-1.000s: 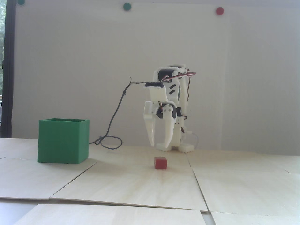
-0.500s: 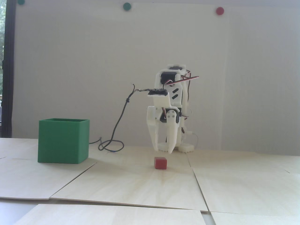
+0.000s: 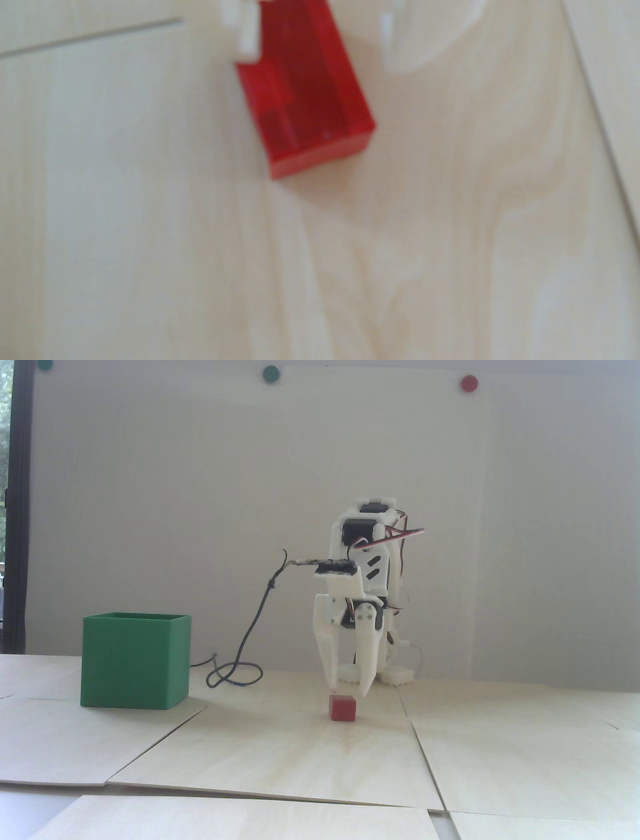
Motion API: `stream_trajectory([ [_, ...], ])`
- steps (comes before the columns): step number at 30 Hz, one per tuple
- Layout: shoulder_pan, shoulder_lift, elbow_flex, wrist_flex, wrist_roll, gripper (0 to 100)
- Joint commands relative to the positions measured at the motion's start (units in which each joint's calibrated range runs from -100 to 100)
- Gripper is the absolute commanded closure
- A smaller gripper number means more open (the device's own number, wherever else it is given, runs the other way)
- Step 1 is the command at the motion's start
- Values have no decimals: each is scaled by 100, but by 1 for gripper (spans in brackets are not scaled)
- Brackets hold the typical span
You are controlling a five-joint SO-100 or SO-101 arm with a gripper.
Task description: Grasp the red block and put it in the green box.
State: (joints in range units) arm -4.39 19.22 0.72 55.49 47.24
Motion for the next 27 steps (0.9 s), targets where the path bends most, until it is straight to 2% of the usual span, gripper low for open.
stream_trajectory([
  [1, -71, 214, -435, 58, 44, 88],
  [27, -103, 1051, -418, 7, 44, 88],
])
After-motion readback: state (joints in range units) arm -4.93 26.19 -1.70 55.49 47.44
